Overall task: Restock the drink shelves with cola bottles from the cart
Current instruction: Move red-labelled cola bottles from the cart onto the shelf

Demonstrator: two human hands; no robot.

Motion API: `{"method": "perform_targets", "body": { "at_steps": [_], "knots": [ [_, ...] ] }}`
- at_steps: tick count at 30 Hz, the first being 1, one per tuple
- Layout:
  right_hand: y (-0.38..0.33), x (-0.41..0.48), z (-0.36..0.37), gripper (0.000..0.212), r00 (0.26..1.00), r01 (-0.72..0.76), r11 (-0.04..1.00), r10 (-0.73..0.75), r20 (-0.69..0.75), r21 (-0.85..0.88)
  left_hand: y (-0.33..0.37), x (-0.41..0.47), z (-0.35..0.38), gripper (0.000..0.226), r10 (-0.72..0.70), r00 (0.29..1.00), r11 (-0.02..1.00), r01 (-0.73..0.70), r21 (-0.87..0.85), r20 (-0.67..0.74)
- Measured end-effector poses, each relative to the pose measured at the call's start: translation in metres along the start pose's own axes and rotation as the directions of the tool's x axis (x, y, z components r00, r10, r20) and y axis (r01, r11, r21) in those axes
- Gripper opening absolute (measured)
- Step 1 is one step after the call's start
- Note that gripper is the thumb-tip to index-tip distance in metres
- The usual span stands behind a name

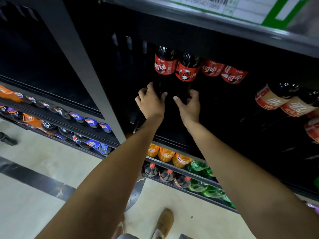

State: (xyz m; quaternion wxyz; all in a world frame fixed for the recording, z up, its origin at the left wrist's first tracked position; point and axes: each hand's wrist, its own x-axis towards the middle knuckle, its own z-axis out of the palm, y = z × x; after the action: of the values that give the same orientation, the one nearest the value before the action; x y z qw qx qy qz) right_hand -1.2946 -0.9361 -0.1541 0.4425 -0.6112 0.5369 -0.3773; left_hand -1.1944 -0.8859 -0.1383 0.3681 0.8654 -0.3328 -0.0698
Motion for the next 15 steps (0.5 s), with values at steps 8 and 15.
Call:
{"method": "perform_targets", "body": {
  "at_steps": [8, 15],
  "knots": [
    [-0.005, -0.023, -0.022, 0.056, 0.995, 0.081, 0.971, -0.064, 0.082, -0.224, -0.005, -0.028, -0.025, 0.066, 0.187, 0.975, 0.969, -0.203, 0.141, 0.122],
    [-0.002, -0.094, -0.055, 0.042, 0.881, 0.469, 0.434, -0.285, 0.376, -0.769, -0.019, -0.097, -0.059, 0.058, 0.346, 0.846, 0.804, -0.490, 0.337, 0.405]
  ]
}}
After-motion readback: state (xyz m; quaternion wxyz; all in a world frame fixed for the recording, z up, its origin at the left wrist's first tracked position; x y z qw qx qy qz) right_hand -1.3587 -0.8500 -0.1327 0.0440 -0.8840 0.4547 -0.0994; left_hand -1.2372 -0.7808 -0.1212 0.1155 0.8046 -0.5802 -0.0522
